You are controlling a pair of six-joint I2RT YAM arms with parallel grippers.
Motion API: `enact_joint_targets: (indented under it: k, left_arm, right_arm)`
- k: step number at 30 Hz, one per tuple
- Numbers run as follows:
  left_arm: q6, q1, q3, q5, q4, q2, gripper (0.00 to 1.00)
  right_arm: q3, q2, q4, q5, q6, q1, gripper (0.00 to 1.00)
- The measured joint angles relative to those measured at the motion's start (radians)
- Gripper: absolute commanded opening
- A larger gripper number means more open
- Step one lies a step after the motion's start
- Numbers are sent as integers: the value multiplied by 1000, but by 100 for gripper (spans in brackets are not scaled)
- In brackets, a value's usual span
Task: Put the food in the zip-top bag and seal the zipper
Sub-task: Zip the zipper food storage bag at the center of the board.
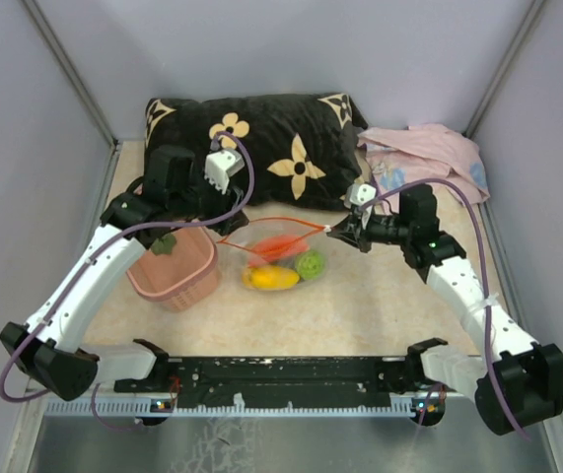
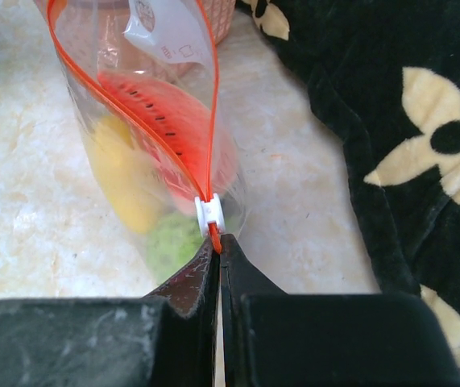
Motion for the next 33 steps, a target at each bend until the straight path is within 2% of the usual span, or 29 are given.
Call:
enact_joint_targets:
  k: [6, 9, 14, 19, 23, 28, 33]
  left_arm:
    - [29, -64, 2, 79, 153, -16, 68]
    - [82, -127, -13, 128, 277, -18, 72]
    - [166, -204, -63, 209, 451, -11, 73]
    - [227, -252, -69, 291, 576, 71, 72]
    - [268, -272, -69, 346, 609, 163, 70]
    - [298, -280, -69, 389, 613, 223, 60]
    - [326, -290, -51, 420, 597, 275, 35]
  right_arm:
    - [77, -8, -86, 32, 4, 0, 0]
    - [106, -9, -107, 39, 16, 2, 0]
    - [112, -20, -126, 53, 29, 15, 0]
    - [117, -21, -146, 70, 37, 22, 0]
    - [117, -32, -163, 85, 41, 26, 0]
    - [117, -55, -177, 91, 53, 27, 0]
    - [117, -66, -189, 92, 56, 27, 0]
